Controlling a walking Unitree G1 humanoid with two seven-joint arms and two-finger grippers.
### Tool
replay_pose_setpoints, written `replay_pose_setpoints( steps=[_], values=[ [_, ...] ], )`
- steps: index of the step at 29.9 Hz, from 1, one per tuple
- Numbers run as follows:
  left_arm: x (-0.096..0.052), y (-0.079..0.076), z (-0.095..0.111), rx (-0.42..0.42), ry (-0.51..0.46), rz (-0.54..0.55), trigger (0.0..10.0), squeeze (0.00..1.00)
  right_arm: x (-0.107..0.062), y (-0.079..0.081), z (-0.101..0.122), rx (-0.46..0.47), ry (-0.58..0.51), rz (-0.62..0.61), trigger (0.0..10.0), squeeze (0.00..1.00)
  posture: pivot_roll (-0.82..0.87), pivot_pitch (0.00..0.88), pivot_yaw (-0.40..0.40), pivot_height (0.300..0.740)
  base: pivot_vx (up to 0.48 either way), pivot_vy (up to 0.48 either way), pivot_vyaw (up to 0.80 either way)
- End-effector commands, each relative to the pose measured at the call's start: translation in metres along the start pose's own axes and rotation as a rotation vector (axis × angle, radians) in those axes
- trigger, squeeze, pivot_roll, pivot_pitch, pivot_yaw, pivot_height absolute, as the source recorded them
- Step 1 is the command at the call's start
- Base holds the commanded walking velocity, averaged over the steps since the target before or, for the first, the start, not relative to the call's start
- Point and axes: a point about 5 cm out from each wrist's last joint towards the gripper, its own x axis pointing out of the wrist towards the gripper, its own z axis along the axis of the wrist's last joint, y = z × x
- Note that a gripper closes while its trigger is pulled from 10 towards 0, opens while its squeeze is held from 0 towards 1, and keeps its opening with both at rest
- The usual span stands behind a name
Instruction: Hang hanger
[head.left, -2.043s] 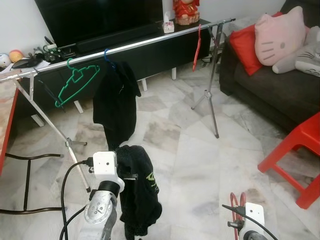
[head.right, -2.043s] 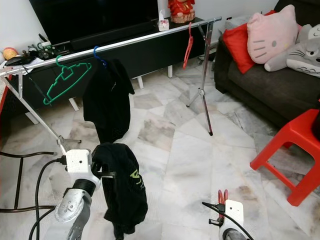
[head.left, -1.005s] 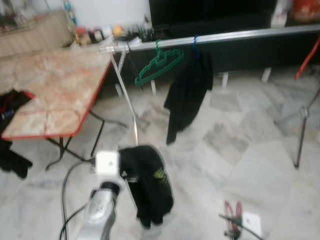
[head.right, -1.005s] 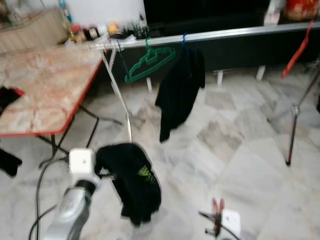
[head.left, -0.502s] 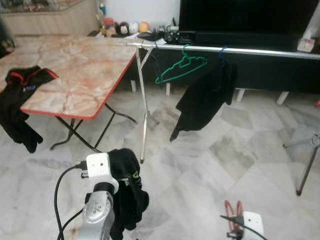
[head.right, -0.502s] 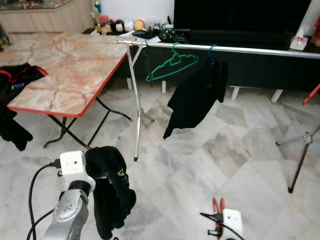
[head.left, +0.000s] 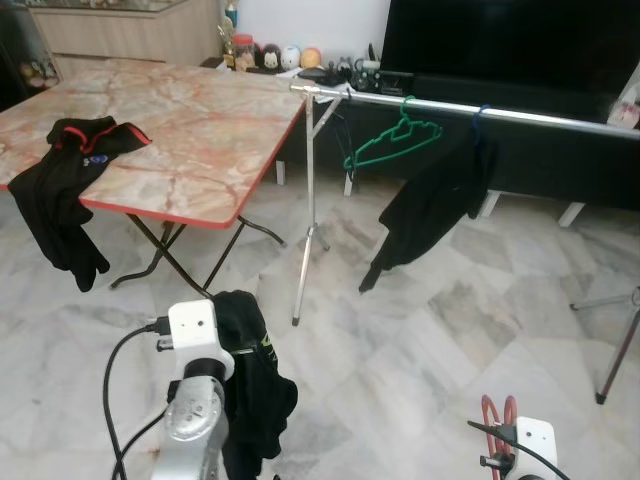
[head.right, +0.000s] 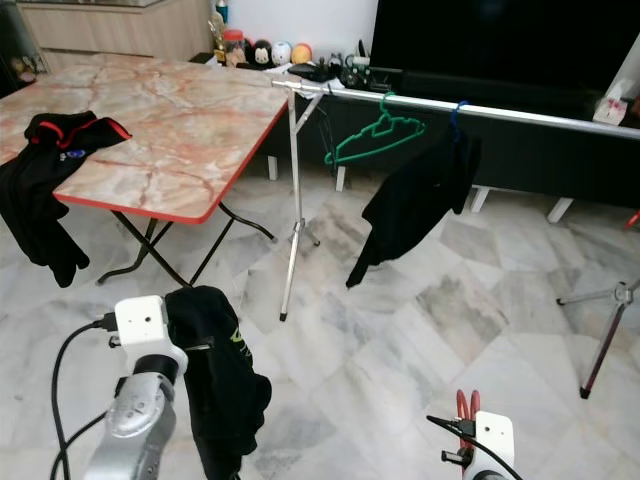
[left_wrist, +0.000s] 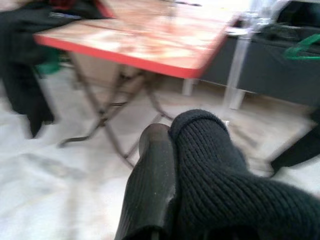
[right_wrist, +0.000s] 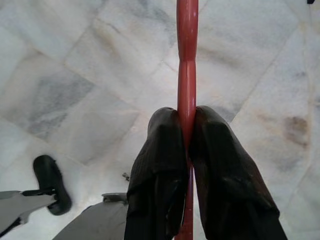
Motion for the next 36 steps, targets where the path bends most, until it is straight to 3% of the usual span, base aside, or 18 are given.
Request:
replay_pose_setpoints(
  steps=[1, 8, 18, 23, 36],
  values=[
    [0.003, -0.01, 0.009, -0.026, -0.045, -0.016, 10.0, 0.0, 0.0, -0.001, 0.003, -0.008, -0.005, 0.001, 10.0, 0.0, -0.05, 0.0, -0.03, 0.74, 0.0, 0.281, 0.0],
    [0.006, -0.024, 0.008, -0.023, -0.031, -0.081, 10.0, 0.0, 0.0, -0.005, 0.006, 0.037, -0.019, -0.013, 10.0, 0.0, -0.09, 0.0, 0.006, 0.74, 0.0, 0.283, 0.0],
    [0.005, -0.015, 0.01, -0.009, -0.031, -0.068, 10.0, 0.0, -0.005, -0.017, -0.015, 0.032, 0.033, -0.023, 10.0, 0.0, -0.07, 0.0, 0.014, 0.74, 0.0, 0.28, 0.0],
    [0.005, -0.016, 0.01, -0.009, -0.031, -0.073, 10.0, 0.0, -0.003, -0.007, -0.008, 0.052, 0.004, -0.007, 10.0, 0.0, -0.07, 0.0, 0.016, 0.74, 0.0, 0.275, 0.0],
    [0.003, -0.018, 0.009, -0.007, -0.025, -0.088, 10.0, 0.0, -0.002, -0.005, -0.008, 0.046, 0.001, -0.003, 10.0, 0.0, -0.07, 0.0, 0.017, 0.74, 0.0, 0.275, 0.0]
  ],
)
